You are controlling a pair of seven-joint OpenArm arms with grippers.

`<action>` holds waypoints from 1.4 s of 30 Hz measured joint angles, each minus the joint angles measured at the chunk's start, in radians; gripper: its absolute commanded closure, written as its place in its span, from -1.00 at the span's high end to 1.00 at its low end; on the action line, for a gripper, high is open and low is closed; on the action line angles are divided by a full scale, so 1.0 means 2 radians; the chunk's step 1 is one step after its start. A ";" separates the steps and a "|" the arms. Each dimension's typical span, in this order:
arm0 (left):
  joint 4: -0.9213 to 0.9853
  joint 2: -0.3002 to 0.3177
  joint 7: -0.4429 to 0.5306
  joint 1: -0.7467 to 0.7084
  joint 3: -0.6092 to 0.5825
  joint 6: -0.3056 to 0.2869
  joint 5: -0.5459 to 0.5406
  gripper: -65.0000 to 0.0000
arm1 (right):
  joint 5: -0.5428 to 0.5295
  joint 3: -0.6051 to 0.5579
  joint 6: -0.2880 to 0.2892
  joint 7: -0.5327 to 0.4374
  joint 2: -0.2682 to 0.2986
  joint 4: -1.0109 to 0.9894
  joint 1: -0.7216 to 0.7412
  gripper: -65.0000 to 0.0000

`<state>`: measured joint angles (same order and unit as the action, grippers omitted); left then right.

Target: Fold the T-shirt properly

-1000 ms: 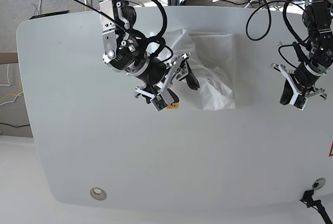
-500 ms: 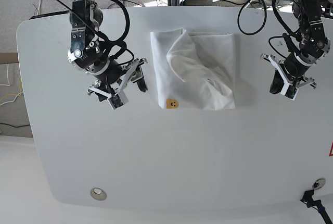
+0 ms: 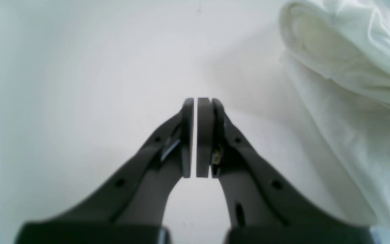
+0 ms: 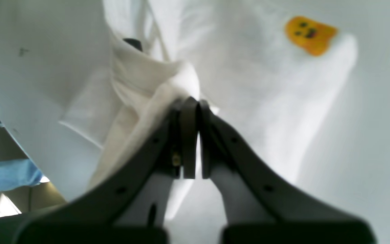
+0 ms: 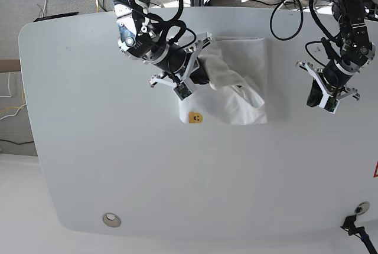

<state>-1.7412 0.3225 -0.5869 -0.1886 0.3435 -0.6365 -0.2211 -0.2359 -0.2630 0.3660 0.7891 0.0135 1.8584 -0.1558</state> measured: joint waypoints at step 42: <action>0.109 -0.074 0.032 0.044 -0.174 -0.002 0.080 -1.00 | -0.015 -0.010 -0.036 -0.239 0.038 -0.289 0.119 -1.00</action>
<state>-1.5223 0.1738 -0.5232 -0.1013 -0.0051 -0.6395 -0.0601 -0.2657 -0.2840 0.2947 0.3115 0.0902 1.2797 0.0818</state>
